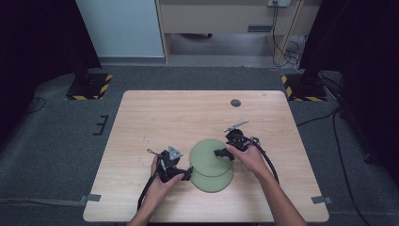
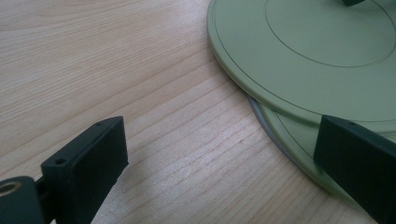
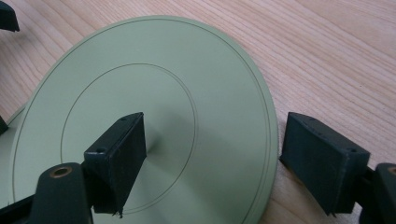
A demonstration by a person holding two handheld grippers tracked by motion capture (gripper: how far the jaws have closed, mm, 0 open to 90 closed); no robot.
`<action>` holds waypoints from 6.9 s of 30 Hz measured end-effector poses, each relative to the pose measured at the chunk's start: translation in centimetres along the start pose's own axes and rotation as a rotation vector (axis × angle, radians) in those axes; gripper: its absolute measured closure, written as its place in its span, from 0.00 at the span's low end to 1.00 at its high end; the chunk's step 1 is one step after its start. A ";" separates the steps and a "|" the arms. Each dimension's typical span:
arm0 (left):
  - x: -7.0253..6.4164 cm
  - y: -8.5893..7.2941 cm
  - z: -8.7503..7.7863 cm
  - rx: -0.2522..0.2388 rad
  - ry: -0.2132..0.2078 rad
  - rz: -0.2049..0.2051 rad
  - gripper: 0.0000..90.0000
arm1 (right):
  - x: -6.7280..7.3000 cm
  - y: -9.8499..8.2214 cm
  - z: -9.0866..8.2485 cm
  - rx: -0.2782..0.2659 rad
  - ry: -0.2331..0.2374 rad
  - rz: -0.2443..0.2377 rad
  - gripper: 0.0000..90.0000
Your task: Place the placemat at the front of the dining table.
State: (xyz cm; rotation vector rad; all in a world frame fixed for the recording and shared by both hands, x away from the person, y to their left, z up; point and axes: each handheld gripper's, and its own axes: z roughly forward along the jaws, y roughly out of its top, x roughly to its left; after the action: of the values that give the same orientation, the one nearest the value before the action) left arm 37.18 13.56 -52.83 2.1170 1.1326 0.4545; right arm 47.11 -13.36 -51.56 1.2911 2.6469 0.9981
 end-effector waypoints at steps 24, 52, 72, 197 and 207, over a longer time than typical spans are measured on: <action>-0.2 0.4 0.9 -0.014 0.014 -0.015 0.00 | 0.1 0.1 -0.6 -0.015 -0.001 0.007 0.36; -0.5 0.6 0.9 -0.010 0.037 -0.013 0.00 | 0.4 0.1 -3.9 -0.132 0.002 -0.040 0.78; -0.5 0.6 0.9 -0.010 0.038 -0.016 0.00 | 0.8 0.0 -3.8 -0.093 0.004 -0.078 0.95; 11.9 -2.0 -1.0 0.009 0.246 -0.229 0.01 | 2.1 15.8 -2.5 -0.384 -0.086 0.062 0.96; 11.9 -2.0 -1.0 0.009 0.246 -0.230 0.01 | 2.9 16.4 -1.2 -0.389 -0.056 0.076 0.95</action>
State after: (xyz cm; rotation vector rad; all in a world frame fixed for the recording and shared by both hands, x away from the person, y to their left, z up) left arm 42.05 24.60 -53.70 1.9458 1.5000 0.6131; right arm 56.29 -4.52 -40.72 1.3095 2.2255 1.3776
